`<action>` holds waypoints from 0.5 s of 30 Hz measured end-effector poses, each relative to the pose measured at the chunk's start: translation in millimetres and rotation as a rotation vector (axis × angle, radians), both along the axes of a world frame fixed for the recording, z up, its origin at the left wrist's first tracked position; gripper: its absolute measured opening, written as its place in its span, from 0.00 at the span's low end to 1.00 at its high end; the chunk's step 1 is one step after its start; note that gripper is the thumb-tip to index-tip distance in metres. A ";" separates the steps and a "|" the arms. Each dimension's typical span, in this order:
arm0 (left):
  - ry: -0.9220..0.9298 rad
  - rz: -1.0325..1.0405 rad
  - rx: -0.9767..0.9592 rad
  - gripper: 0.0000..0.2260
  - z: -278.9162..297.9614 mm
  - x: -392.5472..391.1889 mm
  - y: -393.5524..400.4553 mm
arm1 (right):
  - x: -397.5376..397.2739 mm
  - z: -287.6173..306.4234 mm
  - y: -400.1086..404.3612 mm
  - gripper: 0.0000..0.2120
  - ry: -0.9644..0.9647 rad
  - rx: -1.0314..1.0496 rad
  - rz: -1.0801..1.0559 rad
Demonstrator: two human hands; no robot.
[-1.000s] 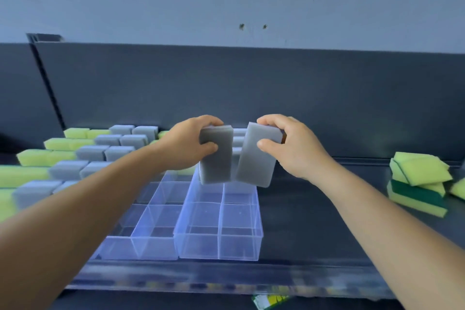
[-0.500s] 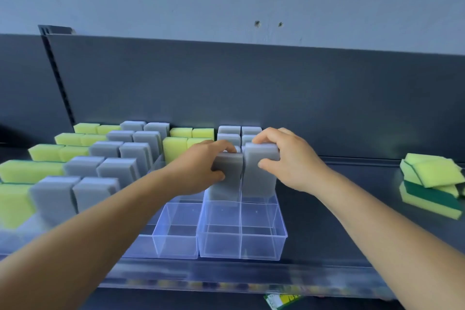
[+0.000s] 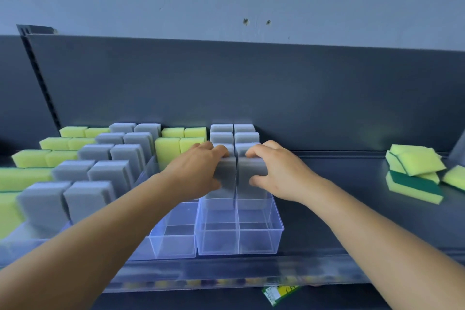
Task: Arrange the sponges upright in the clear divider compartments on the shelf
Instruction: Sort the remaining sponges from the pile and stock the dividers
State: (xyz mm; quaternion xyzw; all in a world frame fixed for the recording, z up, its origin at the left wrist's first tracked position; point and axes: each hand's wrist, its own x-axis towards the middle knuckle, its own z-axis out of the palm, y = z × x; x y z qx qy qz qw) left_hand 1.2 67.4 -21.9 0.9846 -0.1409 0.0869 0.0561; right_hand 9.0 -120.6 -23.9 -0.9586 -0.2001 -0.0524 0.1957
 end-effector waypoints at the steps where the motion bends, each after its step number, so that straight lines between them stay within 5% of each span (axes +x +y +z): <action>1: -0.016 -0.014 0.010 0.29 2.4 -0.6 -2.4 | -1.6 0.4 -3.4 0.27 -0.007 0.009 -0.006; 15: -0.098 -0.269 0.085 0.30 21.5 23.0 -158.7 | 4.3 3.4 -147.8 0.37 -0.028 -0.106 -0.226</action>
